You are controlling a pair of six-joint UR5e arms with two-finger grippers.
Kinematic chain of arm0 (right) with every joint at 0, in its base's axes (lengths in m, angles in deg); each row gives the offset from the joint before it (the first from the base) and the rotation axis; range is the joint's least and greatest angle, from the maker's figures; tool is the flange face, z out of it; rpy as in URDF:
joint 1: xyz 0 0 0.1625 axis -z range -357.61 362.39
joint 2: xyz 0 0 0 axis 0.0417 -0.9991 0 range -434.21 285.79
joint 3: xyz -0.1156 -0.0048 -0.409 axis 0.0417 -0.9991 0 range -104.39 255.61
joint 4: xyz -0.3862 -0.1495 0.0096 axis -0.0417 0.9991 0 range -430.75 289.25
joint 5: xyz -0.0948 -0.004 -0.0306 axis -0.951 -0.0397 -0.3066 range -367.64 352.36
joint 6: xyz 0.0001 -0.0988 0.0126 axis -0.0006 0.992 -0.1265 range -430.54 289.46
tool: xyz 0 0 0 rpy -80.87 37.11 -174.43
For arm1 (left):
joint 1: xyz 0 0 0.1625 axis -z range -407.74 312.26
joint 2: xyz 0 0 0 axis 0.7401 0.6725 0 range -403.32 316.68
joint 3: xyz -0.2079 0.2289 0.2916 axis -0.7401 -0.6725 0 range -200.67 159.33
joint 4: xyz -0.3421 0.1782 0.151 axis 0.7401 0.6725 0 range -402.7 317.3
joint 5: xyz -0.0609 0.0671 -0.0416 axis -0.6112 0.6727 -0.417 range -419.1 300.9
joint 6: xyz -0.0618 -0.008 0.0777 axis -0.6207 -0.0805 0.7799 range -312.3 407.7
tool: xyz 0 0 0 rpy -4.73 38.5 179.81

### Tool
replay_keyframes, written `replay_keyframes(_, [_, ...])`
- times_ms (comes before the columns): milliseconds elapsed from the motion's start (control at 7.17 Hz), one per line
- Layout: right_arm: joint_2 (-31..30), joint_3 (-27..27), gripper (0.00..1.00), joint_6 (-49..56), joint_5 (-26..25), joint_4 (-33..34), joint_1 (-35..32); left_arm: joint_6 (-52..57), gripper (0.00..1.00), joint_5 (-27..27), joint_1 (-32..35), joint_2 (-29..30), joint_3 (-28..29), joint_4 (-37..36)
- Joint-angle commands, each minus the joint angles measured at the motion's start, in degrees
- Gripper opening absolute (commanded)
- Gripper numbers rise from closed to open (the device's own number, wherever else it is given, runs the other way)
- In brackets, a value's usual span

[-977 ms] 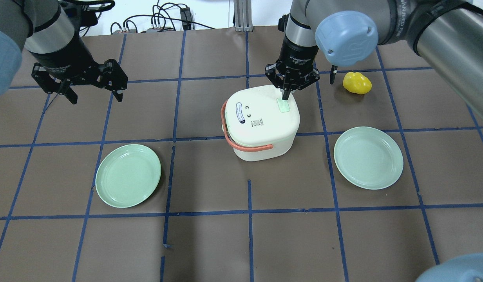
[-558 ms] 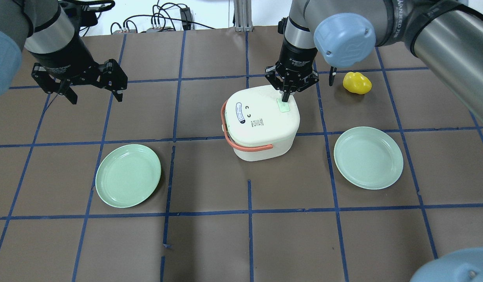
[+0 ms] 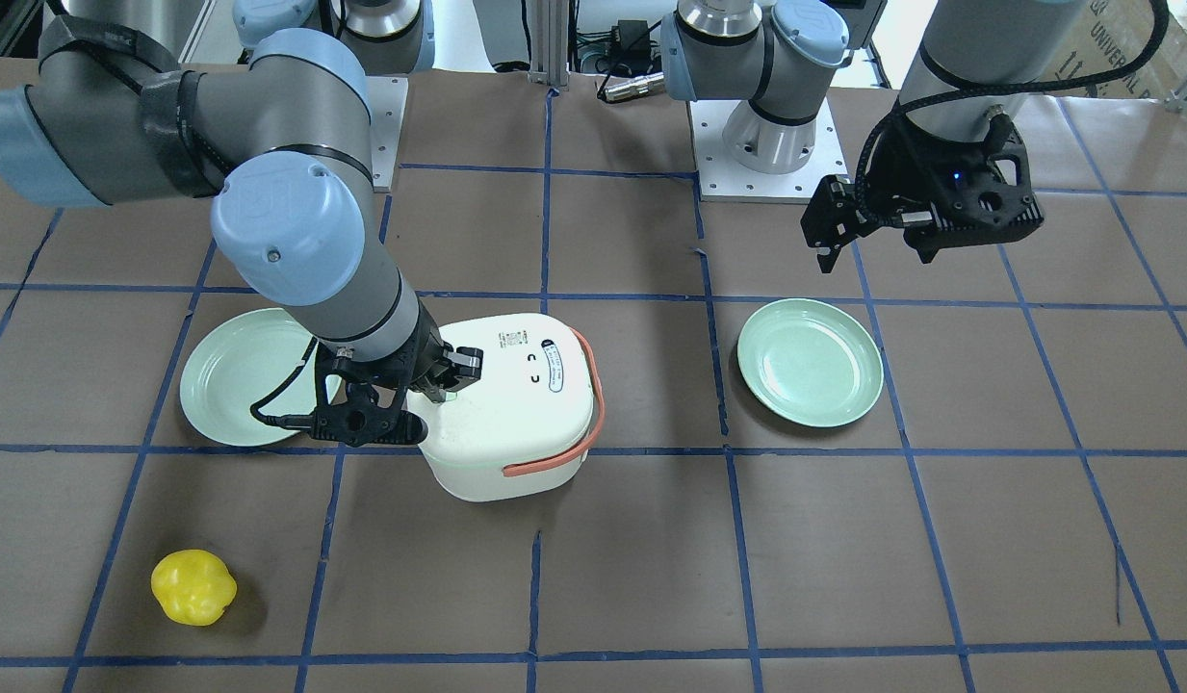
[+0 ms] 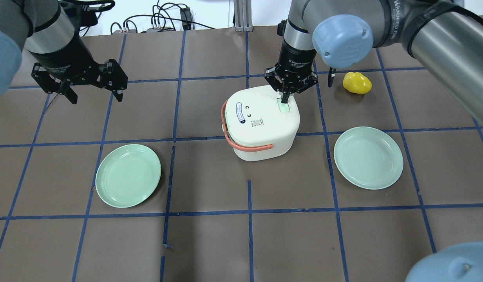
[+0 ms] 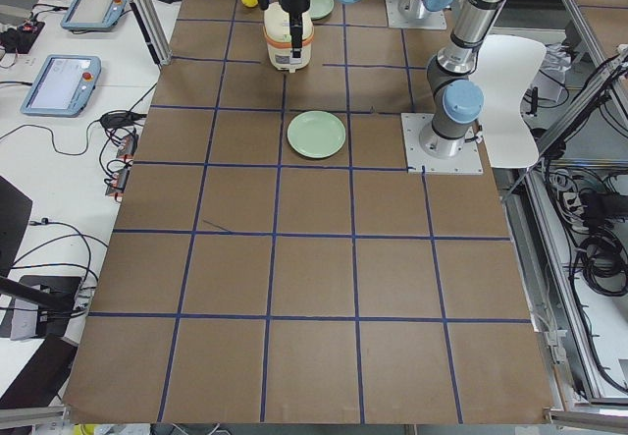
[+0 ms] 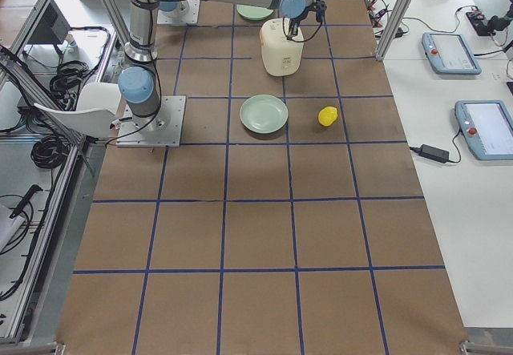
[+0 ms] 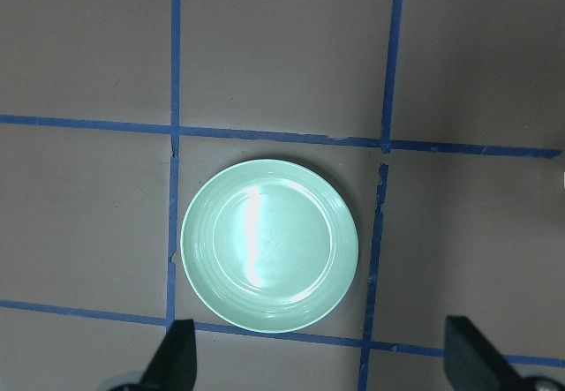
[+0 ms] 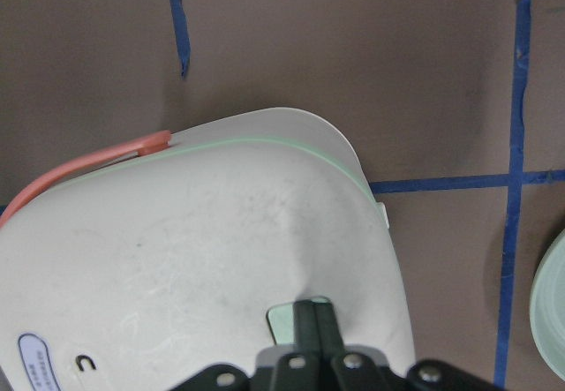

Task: Press rice cooker button
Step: 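Lower the right gripper and press down on the green lid button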

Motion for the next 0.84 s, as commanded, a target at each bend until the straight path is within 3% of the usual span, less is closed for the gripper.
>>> replay_keyframes(0, [0.1, 0.1, 0.12, 0.0, 0.0, 0.0, 0.0, 0.0, 1.0, 0.0, 0.0, 0.0, 0.0, 0.0])
replay_keyframes(419, [-0.7, -0.8, 0.14, -0.2, -0.3, -0.7, 0.0, 0.0, 1.0, 0.0, 0.0, 0.0, 0.0, 0.1])
replay_keyframes(698, [-2.9, -4.3, 0.26, -4.9, -0.4, -5.9, -1.5, 0.0, 1.0, -0.1, 0.0, 0.0, 0.0, 0.0])
